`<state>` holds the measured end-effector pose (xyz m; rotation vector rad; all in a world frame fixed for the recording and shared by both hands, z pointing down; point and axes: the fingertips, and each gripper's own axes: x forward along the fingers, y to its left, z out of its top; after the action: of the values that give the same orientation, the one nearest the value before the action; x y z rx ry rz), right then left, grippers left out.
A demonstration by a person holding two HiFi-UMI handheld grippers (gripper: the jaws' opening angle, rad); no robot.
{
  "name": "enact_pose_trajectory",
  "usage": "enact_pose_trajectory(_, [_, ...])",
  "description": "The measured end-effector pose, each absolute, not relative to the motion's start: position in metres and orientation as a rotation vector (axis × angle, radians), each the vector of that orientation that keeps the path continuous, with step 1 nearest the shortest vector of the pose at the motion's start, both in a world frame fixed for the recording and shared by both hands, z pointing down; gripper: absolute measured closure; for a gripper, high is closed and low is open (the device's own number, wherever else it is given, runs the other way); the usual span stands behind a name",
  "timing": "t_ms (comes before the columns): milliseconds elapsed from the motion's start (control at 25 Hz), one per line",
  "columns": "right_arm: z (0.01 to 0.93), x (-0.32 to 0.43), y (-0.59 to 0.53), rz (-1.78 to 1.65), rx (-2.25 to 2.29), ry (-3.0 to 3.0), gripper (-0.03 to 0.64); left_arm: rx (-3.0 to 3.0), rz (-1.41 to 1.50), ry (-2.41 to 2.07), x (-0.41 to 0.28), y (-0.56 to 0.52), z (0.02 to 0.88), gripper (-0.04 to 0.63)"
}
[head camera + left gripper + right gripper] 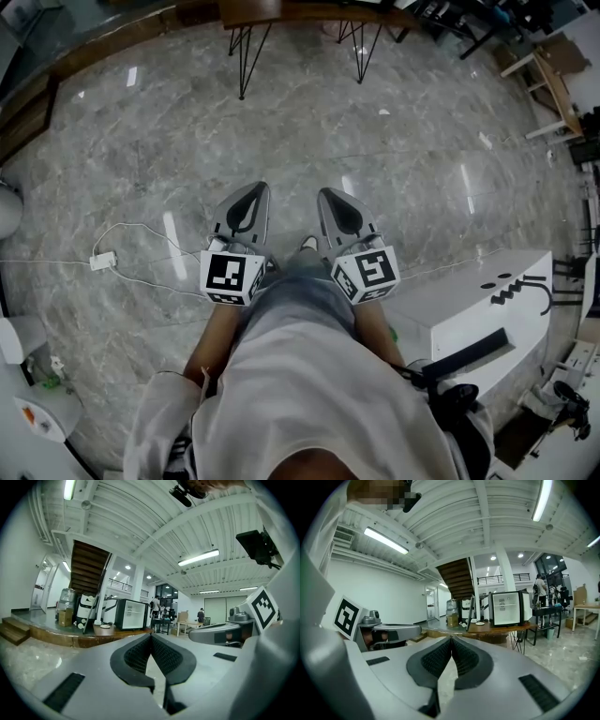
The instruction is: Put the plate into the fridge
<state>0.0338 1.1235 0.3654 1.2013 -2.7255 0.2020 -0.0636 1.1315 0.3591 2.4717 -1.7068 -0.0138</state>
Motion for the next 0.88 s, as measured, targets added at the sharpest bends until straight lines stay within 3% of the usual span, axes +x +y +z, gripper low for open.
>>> enact_pose_trajectory(440, [0.376,0.022,1.057,0.254,1.178,-2.702,0.6,2.46,0.043,-1.734,-0.079,1.072,0.371,0.579])
enact_pose_trajectory(880, [0.386,0.024,0.881,0.327,1.153,-2.706,0.6,2.446,0.112,-1.721,-0.078,0.899,0.372,0.58])
